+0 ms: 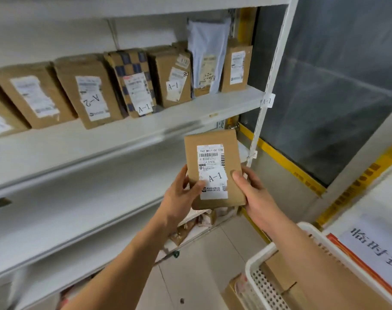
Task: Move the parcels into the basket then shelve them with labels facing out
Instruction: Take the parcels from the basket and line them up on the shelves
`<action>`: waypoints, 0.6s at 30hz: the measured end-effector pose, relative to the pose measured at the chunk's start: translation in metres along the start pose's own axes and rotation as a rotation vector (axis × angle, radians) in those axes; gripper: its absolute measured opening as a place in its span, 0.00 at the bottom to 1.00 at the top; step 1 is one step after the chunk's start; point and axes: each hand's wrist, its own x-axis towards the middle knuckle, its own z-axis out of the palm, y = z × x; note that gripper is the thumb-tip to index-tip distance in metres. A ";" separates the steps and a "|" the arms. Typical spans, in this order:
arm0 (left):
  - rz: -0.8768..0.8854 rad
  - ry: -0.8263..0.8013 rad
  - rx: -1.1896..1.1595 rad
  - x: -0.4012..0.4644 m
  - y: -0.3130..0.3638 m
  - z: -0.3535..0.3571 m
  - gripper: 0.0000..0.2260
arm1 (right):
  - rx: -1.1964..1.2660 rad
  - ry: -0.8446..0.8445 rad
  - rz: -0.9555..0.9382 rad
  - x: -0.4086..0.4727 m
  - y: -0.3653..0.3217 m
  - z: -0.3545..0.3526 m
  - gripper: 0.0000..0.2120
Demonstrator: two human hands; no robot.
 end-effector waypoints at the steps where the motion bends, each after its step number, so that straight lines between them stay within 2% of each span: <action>1: 0.027 0.014 0.005 -0.002 0.003 -0.015 0.18 | -0.048 -0.034 0.004 0.001 -0.002 0.013 0.26; 6: 0.096 0.034 0.070 -0.003 0.009 -0.087 0.26 | -0.241 -0.103 0.007 0.010 -0.010 0.077 0.27; 11: 0.137 0.081 0.058 -0.006 0.020 -0.142 0.27 | -0.291 -0.175 -0.062 0.015 -0.016 0.135 0.27; 13: 0.142 0.124 0.030 -0.007 0.023 -0.162 0.28 | -0.296 -0.238 -0.070 0.019 -0.020 0.154 0.26; 18: 0.208 0.176 0.007 -0.007 0.038 -0.210 0.27 | -0.307 -0.419 -0.114 0.044 -0.039 0.203 0.29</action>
